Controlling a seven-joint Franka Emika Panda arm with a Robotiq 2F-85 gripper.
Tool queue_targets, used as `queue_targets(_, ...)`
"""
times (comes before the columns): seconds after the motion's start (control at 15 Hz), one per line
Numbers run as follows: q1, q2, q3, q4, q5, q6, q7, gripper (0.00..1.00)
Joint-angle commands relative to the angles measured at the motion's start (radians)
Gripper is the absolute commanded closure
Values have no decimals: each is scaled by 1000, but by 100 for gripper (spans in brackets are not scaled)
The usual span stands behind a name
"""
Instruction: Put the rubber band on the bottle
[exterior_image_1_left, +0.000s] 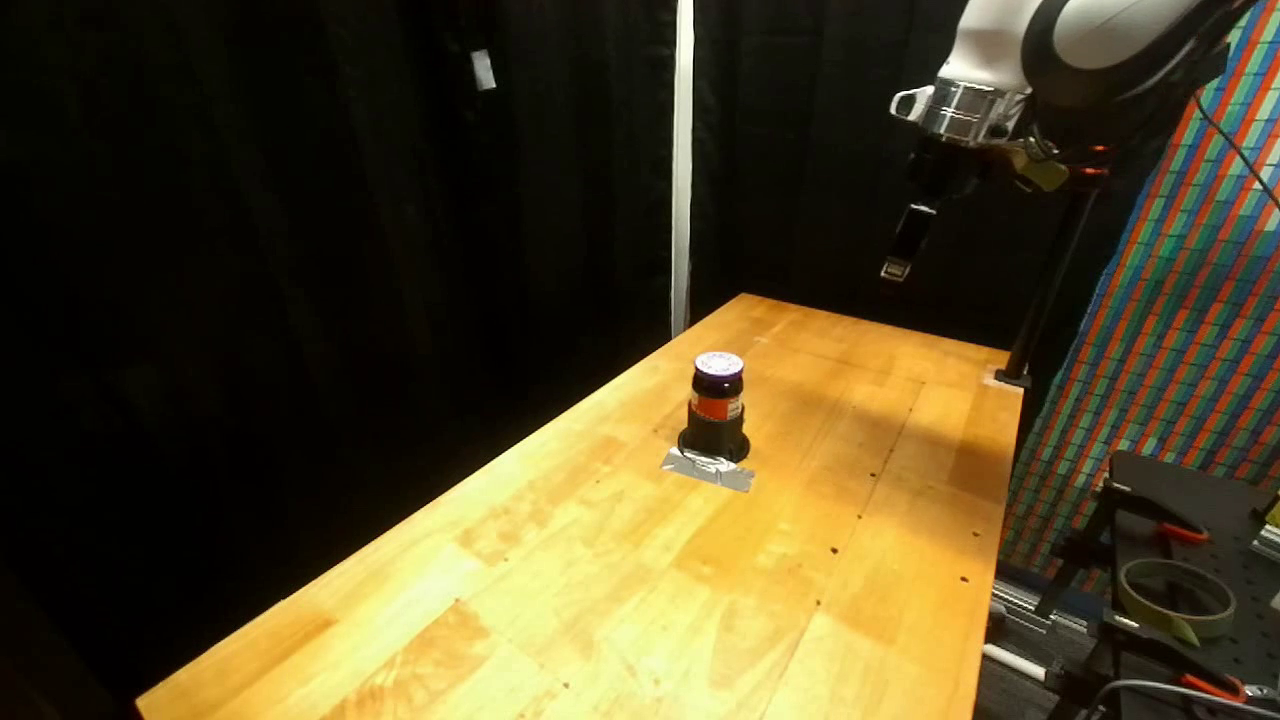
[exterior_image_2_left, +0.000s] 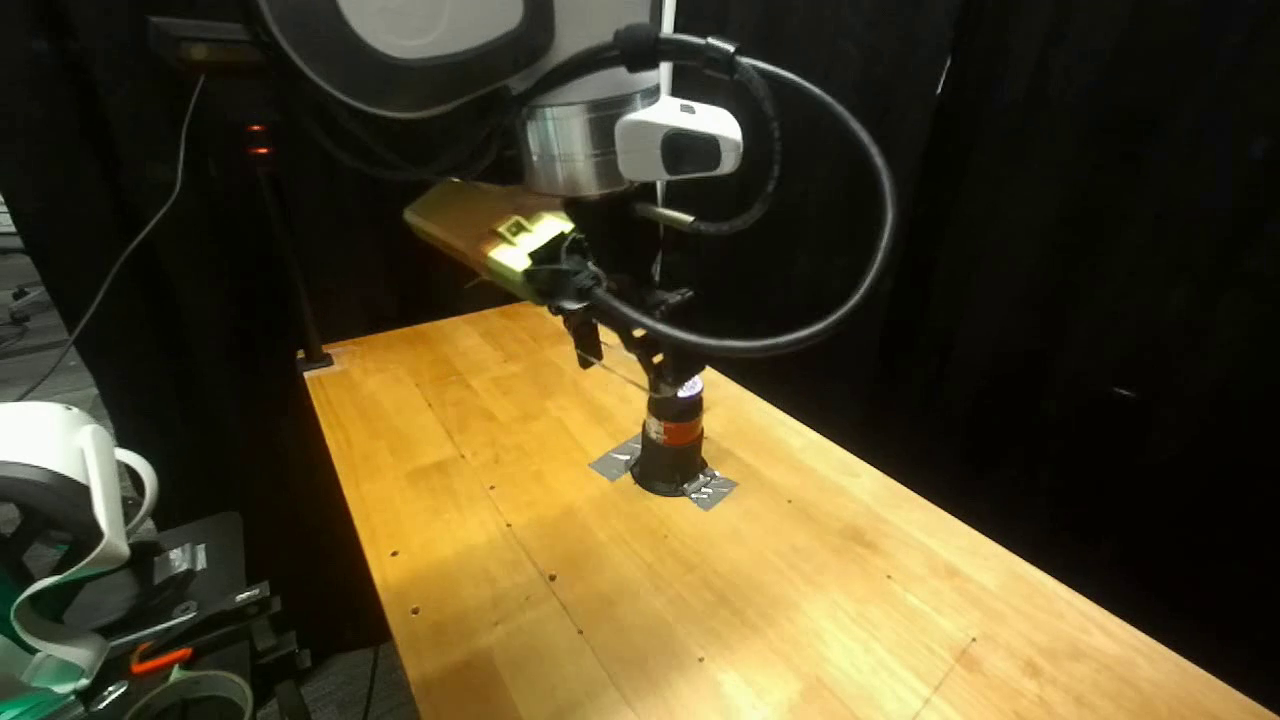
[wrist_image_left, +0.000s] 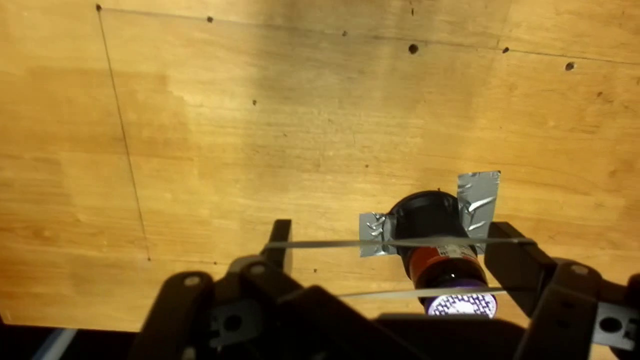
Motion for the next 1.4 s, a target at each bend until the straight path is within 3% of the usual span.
queue_targets(0.0, 17, 227, 14, 249, 83, -62, -109, 0)
queue_targets(0.2, -17, 392, 39, 416, 147, -126, -194, 0)
queue_targets(0.73, -102, 788, 112, 849, 112, -238, -144, 0)
queue_targets(1.07, -112, 942, 159, 1111, 107, -342, -159, 0)
queue_targets(1.33, -94, 1038, 186, 1311, 92, -512, -164, 0)
